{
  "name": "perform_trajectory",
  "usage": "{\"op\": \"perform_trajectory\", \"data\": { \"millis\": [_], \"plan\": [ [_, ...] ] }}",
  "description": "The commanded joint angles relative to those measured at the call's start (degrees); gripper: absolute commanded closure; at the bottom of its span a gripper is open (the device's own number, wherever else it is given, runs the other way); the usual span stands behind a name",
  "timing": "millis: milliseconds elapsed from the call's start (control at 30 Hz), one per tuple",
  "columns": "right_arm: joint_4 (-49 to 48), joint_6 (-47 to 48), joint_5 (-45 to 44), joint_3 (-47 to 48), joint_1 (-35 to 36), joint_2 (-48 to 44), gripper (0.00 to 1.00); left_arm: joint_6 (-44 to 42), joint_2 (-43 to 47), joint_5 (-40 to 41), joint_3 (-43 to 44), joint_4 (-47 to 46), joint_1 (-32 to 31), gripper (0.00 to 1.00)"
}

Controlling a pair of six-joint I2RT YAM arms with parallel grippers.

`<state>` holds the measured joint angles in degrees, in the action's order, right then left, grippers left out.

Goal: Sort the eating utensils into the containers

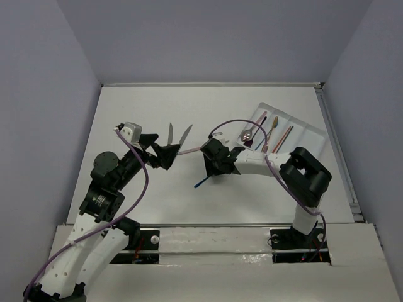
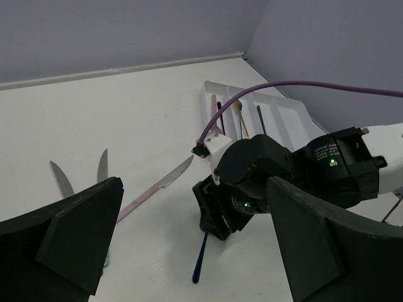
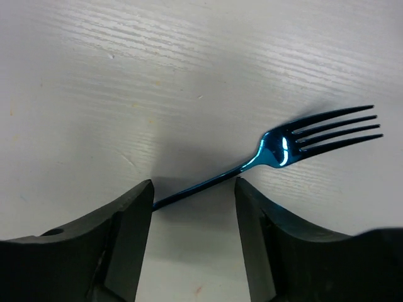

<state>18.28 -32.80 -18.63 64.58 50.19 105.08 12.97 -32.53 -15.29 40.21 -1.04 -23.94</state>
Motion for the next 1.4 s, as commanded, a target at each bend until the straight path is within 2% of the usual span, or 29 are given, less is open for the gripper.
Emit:
{"op": "perform_trajectory", "data": {
  "millis": [0,167,333,400,433,500,733,833,1000,1100,1367],
  "plan": [
    [2.46,-0.69,-1.93,0.64,-0.45,2.06,0.50,0.39,0.28,-1.06,1.19,-3.27,0.21,0.01],
    [2.72,-1.13,-1.93,-2.78,-0.45,-0.30,0.69,0.48,0.19,-1.15,1.28,-3.27,0.21,0.01],
    [3.07,-2.18,-2.37,-6.30,-0.45,-2.51,0.78,0.56,0.19,-1.23,1.28,-3.36,0.21,0.01],
    [2.64,-2.53,-2.29,-7.70,-0.45,-3.12,0.86,0.56,0.19,-1.32,1.28,-3.36,0.21,0.01],
    [2.46,-2.54,-2.20,-7.97,-0.45,-3.04,0.95,0.56,0.19,-1.24,1.28,-3.36,0.21,0.01],
    [2.37,-2.80,-2.63,-7.98,-0.45,-3.21,1.00,0.56,0.28,-1.23,1.19,-3.27,0.21,0.01],
    [-1.84,-2.36,-3.52,-6.83,-2.29,-8.91,1.00,0.48,0.45,-0.97,1.19,-3.18,0.21,0.01],
    [-5.09,0.09,-1.76,-6.74,-6.67,-14.88,1.00,0.47,0.63,-0.97,1.19,-3.09,0.21,0.01],
    [-8.52,4.31,-0.17,-5.78,-19.66,-22.89,1.00,0.48,0.81,-1.06,1.28,-3.09,0.21,0.01],
    [-11.60,4.67,2.02,-5.08,-28.11,-22.99,1.00,0.48,0.89,-1.06,1.28,-3.01,0.21,0.01],
    [-15.82,3.53,3.25,-0.77,-40.69,-14.47,1.00,0.30,0.89,-0.71,1.37,-2.83,0.21,0.01]
  ]
}}
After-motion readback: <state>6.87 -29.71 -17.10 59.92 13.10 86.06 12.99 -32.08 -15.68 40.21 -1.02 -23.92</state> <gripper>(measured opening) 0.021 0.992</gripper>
